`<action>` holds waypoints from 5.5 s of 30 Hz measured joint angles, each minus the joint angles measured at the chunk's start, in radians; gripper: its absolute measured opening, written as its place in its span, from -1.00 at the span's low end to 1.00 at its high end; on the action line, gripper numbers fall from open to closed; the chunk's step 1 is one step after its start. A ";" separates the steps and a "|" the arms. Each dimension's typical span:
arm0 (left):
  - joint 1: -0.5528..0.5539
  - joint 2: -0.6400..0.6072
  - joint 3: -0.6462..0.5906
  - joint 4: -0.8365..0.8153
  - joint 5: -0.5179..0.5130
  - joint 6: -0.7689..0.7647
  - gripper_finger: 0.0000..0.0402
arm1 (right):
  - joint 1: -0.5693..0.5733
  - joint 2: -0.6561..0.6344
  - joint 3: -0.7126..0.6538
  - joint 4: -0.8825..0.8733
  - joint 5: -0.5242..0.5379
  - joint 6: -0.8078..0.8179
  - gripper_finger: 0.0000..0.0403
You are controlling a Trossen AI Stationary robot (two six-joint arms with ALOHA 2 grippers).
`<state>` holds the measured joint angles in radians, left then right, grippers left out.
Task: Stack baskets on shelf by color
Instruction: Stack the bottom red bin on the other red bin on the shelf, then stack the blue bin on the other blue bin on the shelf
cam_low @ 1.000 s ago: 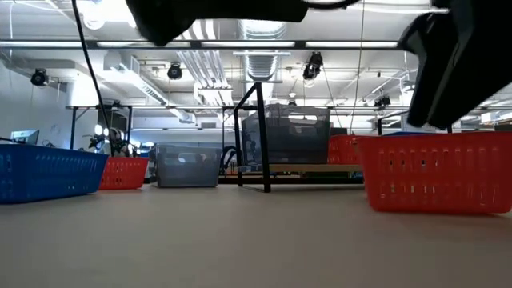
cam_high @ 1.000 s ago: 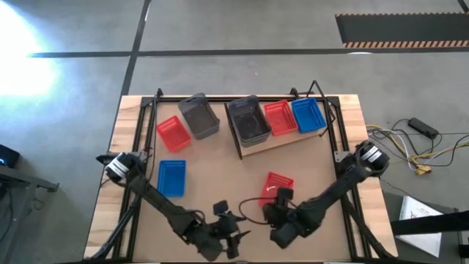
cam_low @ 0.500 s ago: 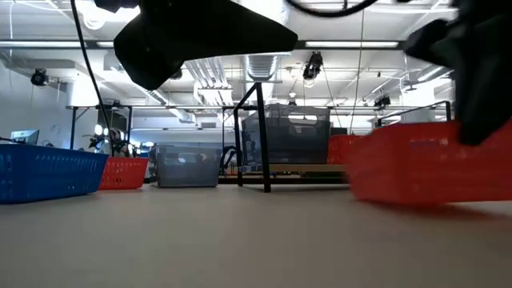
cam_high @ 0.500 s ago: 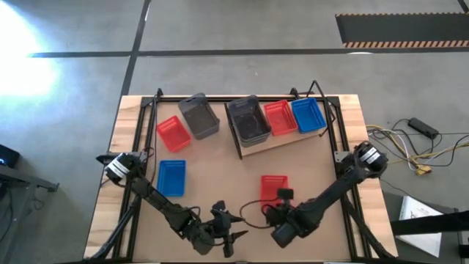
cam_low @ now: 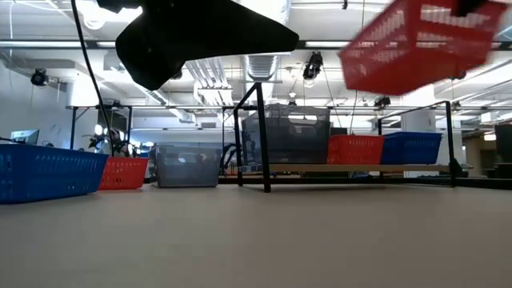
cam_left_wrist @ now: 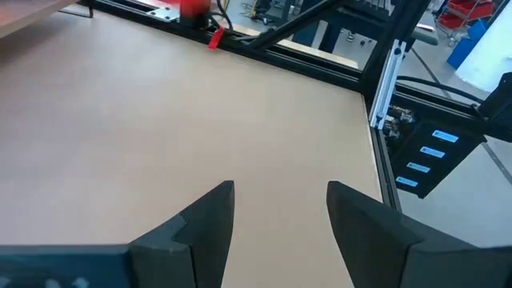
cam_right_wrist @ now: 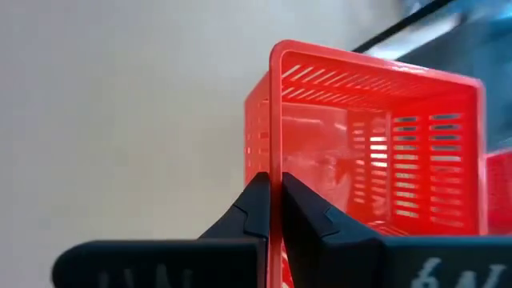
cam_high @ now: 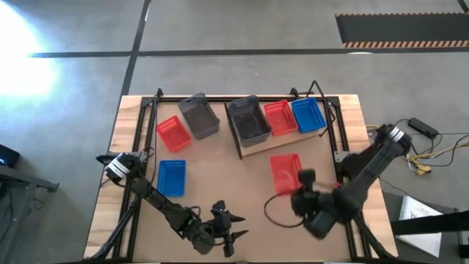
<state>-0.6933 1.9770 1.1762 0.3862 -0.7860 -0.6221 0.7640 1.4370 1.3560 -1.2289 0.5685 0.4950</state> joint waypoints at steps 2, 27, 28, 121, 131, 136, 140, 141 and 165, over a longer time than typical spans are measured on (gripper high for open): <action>0.000 0.000 0.003 0.000 0.000 0.000 -0.08 | -0.059 -0.054 -0.001 -0.029 0.022 -0.114 -0.95; 0.000 0.000 0.003 0.052 -0.005 -0.001 -0.08 | -1.086 -0.211 -0.166 0.229 -0.318 -1.221 -0.96; 0.000 0.000 0.003 0.052 -0.005 -0.001 -0.08 | -1.094 -0.211 -0.181 0.245 -0.318 -1.227 -0.96; -0.066 -0.493 -0.218 -1.533 0.546 -0.396 -0.28 | 0.123 0.229 -0.631 1.691 0.052 -0.228 -0.73; 0.017 -0.552 -0.337 -1.297 0.564 -0.382 -0.61 | 0.237 0.098 -0.594 1.651 0.061 -0.340 -0.73; 0.042 -0.505 -0.323 -1.108 0.590 -0.290 -0.92 | 0.273 0.034 -0.594 1.617 0.063 -0.339 -0.73; 0.067 -0.424 -0.255 -0.992 0.587 -0.251 -0.96 | 0.305 -0.014 -0.594 1.570 0.075 -0.317 -0.73; 0.076 -0.397 -0.227 -0.977 0.587 -0.239 -0.96 | 0.314 -0.026 -0.594 1.545 0.092 -0.301 -0.73; 0.345 0.270 0.613 -0.697 0.682 0.210 -0.96 | 0.347 -0.158 -0.594 0.764 0.136 0.542 -0.73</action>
<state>-0.3484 2.2470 1.7894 -0.3111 -0.1039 -0.4126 1.1107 1.2789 0.7616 -0.4650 0.7046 1.0374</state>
